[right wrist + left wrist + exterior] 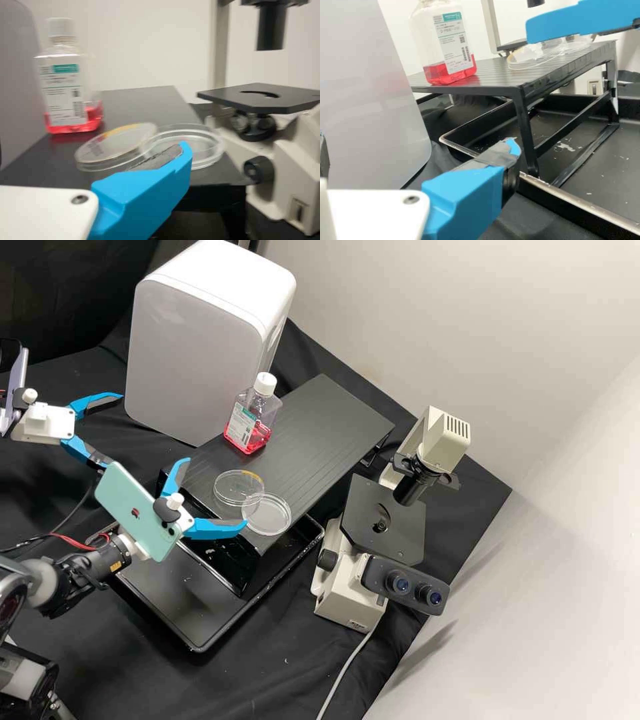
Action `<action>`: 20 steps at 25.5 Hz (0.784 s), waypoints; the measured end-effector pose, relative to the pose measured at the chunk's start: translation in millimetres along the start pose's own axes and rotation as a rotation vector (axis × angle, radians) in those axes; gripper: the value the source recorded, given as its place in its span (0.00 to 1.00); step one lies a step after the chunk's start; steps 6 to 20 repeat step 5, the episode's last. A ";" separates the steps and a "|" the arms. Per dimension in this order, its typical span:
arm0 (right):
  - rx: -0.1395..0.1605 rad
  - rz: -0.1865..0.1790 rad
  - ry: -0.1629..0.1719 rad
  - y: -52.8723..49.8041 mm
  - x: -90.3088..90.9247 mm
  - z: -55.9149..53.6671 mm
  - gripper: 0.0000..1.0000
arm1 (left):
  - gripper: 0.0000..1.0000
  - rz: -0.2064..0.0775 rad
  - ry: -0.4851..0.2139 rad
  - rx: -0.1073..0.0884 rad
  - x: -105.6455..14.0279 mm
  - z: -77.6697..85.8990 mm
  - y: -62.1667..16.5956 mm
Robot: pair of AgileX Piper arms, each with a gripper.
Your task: Remove the lid from the petri dish
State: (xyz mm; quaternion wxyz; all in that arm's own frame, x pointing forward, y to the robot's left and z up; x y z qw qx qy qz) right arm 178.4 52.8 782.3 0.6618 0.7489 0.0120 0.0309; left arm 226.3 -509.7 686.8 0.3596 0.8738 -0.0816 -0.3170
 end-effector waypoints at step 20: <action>0.015 -0.018 0.018 -0.8 -6.1 -0.4 1.00 | 1.00 0.000 0.004 -0.002 0.0 -0.4 0.0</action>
